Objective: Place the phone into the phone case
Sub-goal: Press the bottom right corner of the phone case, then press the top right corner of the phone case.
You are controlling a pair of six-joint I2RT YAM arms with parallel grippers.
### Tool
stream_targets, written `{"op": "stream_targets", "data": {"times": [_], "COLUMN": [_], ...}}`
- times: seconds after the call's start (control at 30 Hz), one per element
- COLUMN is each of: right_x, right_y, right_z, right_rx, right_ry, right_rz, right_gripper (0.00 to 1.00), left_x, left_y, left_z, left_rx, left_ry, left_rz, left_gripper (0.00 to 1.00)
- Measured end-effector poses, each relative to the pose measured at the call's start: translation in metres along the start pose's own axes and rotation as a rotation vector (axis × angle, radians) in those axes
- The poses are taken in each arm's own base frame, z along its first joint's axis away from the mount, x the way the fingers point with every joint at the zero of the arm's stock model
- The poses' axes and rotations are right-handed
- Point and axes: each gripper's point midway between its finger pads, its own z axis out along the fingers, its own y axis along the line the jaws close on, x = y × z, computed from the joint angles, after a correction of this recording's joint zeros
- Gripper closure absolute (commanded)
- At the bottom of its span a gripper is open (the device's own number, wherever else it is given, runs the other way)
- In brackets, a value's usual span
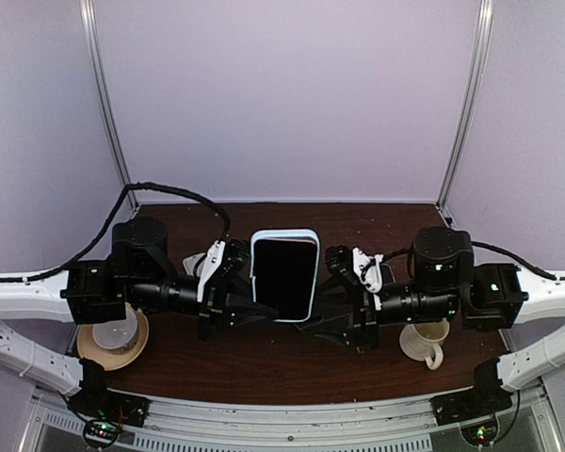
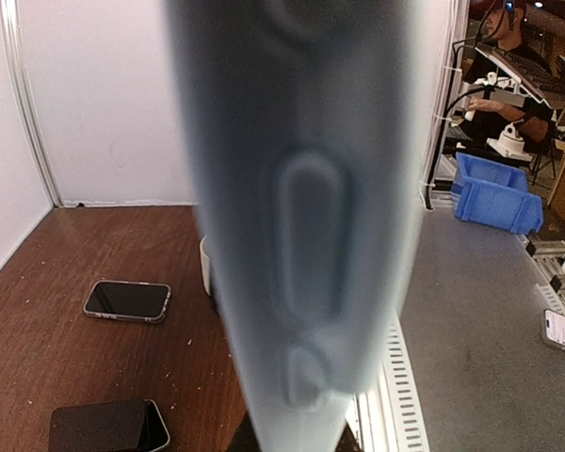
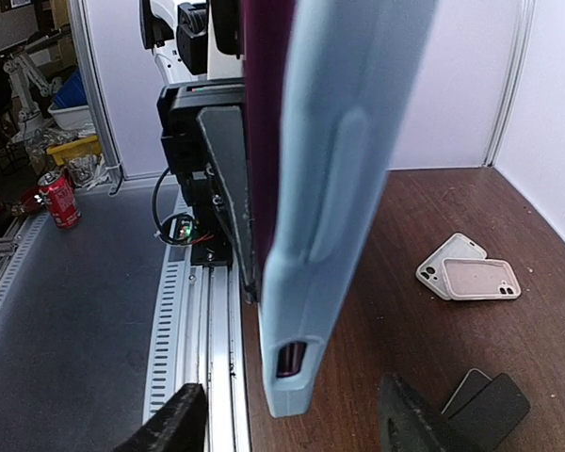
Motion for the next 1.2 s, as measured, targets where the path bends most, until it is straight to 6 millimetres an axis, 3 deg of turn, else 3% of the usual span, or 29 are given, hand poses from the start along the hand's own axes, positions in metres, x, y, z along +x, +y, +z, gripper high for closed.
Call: {"op": "stream_targets", "data": {"times": [0.13, 0.23, 0.4, 0.57, 0.63, 0.73, 0.77, 0.83, 0.93, 1.03, 1.07, 1.13, 1.2], "right_x": [-0.011, -0.036, -0.069, -0.076, -0.074, -0.067, -0.065, -0.063, -0.064, -0.064, -0.064, -0.063, -0.06], "right_y": [0.0, -0.001, 0.0, 0.004, 0.005, 0.006, 0.007, 0.01, 0.01, 0.009, 0.009, 0.009, 0.009], "right_z": [-0.011, -0.022, -0.033, -0.028, -0.022, -0.01, -0.008, -0.005, -0.005, -0.005, -0.005, -0.005, -0.003], "right_rx": [0.007, 0.008, 0.009, -0.023, -0.033, -0.057, -0.066, -0.085, -0.09, -0.088, -0.088, -0.089, -0.089], "right_ry": [-0.004, -0.047, -0.111, -0.112, -0.1, -0.071, -0.062, -0.048, -0.049, -0.05, -0.051, -0.046, -0.036], "right_rz": [-0.027, -0.062, -0.109, -0.121, -0.119, -0.108, -0.103, -0.074, -0.066, -0.062, -0.063, -0.063, -0.061], "right_gripper": [0.34, 0.41, 0.44, 0.44, 0.54, 0.87, 0.94, 1.0, 1.0, 1.0, 1.0, 1.0, 1.0], "left_x": [0.009, 0.017, 0.031, 0.041, 0.043, 0.045, 0.045, 0.046, 0.046, 0.045, 0.045, 0.039, 0.031], "left_y": [-0.001, -0.004, -0.009, -0.011, -0.011, -0.011, -0.011, -0.008, -0.006, -0.005, -0.005, -0.006, -0.005], "left_z": [0.0, -0.001, -0.001, 0.0, 0.001, 0.002, 0.002, 0.001, 0.001, 0.001, 0.002, 0.002, 0.003], "left_rx": [0.007, 0.022, 0.053, 0.067, 0.069, 0.07, 0.069, 0.061, 0.047, 0.046, 0.045, 0.047, 0.043], "left_ry": [0.037, 0.067, 0.119, 0.157, 0.166, 0.172, 0.175, 0.179, 0.177, 0.176, 0.174, 0.154, 0.129], "left_rz": [0.008, 0.021, 0.028, 0.02, 0.019, 0.017, 0.014, 0.027, 0.031, 0.03, 0.031, 0.031, 0.032], "left_gripper": [1.0, 1.0, 1.0, 1.0, 1.0, 1.0, 1.0, 1.0, 1.0, 0.63, 0.55, 0.5, 0.53]}}
